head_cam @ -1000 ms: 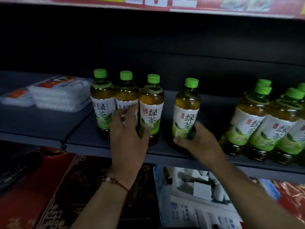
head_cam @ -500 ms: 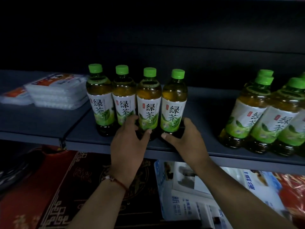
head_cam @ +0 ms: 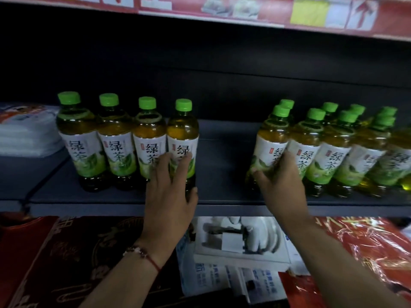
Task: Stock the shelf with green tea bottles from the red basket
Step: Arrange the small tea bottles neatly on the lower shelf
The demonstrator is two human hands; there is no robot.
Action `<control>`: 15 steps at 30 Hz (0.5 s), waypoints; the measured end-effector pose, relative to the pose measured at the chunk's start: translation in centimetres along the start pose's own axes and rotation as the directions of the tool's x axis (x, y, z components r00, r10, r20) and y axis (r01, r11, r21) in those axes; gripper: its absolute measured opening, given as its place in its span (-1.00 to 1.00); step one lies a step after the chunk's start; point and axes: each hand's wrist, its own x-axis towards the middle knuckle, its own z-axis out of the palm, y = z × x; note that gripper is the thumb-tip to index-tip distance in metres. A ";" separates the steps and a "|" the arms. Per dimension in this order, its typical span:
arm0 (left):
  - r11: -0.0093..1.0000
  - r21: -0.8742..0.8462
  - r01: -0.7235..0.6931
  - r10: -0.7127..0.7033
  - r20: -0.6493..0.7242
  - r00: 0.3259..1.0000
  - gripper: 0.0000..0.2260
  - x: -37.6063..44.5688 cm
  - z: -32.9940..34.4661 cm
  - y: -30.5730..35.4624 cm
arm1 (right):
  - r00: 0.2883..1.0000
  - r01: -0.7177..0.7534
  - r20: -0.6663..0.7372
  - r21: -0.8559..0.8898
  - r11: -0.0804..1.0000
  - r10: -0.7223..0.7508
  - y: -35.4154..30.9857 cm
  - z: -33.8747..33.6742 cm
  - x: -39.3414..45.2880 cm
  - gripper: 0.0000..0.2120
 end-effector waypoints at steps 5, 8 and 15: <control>0.999 -0.016 0.034 -0.033 0.047 0.998 -0.29 -0.4 0.7 0.0 | 0.998 -0.058 0.008 -0.215 0.975 0.061 -0.5 1.2 1.4 -0.49; 0.999 -0.038 0.034 -0.032 0.067 0.997 -0.28 -0.6 0.7 -0.2 | 0.995 -0.095 0.028 -0.141 0.985 0.100 -1.5 1.9 1.4 -0.46; 0.998 -0.066 0.007 -0.001 0.096 0.995 -0.27 -0.6 0.7 -1.1 | 0.990 -0.050 0.133 0.077 0.996 0.039 -3.9 4.6 -0.5 -0.42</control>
